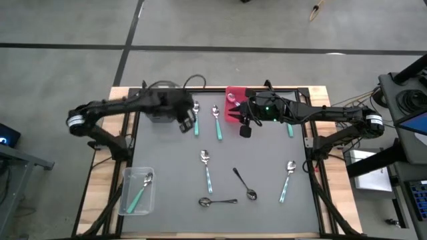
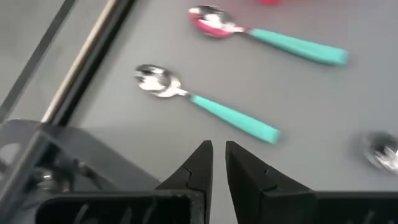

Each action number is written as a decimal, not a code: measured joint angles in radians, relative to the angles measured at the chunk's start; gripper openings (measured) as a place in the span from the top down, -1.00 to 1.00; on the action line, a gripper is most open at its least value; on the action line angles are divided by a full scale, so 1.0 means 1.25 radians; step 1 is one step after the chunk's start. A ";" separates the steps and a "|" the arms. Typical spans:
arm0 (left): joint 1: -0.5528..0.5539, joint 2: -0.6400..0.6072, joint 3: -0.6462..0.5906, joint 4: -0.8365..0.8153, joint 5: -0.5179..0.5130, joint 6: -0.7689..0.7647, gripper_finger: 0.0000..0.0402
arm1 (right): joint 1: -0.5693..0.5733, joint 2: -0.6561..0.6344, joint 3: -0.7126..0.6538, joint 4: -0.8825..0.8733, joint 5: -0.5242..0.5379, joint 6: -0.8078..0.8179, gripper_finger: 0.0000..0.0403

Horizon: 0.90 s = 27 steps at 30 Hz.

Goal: Sort silverware by color (type)
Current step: Put the green spoon into the transparent bin

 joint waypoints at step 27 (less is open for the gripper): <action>-0.197 -0.530 -0.565 0.428 0.122 -0.059 0.86 | 0.033 0.053 0.001 0.025 0.000 0.319 0.66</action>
